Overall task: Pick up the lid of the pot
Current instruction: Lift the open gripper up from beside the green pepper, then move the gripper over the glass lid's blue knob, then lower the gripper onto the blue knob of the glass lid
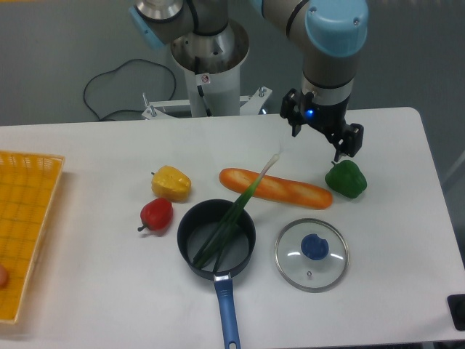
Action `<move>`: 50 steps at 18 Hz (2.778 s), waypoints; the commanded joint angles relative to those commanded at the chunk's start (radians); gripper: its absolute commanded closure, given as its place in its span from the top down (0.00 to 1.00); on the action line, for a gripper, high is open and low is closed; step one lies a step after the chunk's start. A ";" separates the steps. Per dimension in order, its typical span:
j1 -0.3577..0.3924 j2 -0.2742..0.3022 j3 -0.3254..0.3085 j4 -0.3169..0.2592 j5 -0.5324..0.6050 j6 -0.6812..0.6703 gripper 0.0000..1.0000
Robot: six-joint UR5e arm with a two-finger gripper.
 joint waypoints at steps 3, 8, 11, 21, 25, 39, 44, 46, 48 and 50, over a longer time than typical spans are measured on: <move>0.002 -0.024 0.015 0.017 -0.005 -0.023 1.00; 0.035 -0.069 0.023 0.031 -0.075 -0.092 1.00; 0.034 -0.112 0.029 0.045 -0.103 -0.197 1.00; 0.038 -0.245 0.022 0.189 -0.129 -0.201 1.00; 0.035 -0.284 0.032 0.200 -0.129 -0.167 0.99; 0.008 -0.359 0.020 0.242 -0.123 -0.160 0.97; 0.002 -0.391 0.020 0.278 -0.115 -0.161 0.97; -0.005 -0.396 0.017 0.279 -0.109 -0.160 0.97; -0.005 -0.400 0.015 0.279 -0.109 -0.157 0.97; -0.005 -0.405 0.017 0.281 -0.109 -0.155 0.97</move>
